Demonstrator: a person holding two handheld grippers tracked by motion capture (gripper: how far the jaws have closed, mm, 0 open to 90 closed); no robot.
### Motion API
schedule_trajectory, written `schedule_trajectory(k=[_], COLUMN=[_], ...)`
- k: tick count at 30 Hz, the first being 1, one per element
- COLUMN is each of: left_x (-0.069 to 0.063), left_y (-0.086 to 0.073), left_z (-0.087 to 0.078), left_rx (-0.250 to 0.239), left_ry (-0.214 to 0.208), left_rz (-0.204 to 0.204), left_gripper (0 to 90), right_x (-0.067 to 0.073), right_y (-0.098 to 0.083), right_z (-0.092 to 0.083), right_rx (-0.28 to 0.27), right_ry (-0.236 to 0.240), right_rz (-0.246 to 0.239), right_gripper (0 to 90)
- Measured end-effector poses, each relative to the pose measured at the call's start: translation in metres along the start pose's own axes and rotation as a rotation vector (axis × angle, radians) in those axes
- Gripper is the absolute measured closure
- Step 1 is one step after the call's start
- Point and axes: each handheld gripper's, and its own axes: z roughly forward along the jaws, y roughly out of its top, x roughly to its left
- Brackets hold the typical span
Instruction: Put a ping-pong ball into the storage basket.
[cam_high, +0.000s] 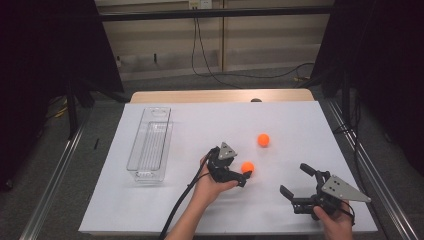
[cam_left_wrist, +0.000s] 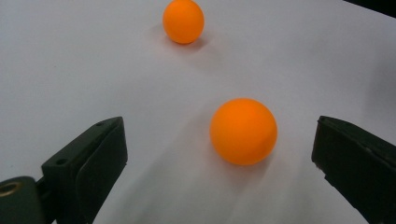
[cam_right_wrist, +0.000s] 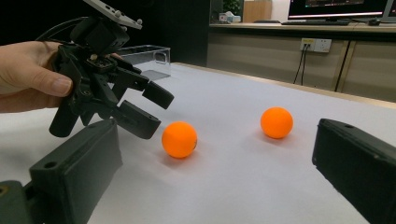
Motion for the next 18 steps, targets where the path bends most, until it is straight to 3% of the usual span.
schedule_trajectory(k=[18], left_x=[-0.0016], left_y=[0.0034], left_z=[0.0053], left_rx=[0.017], left_ry=[-0.006], left_rz=[0.013], left_gripper=[7.6], right_x=[-0.0001], right_y=[-0.0001], right_z=[-0.0002], right_rx=[-0.001], right_ry=[0.000], right_rz=[-0.001], right_gripper=[0.8])
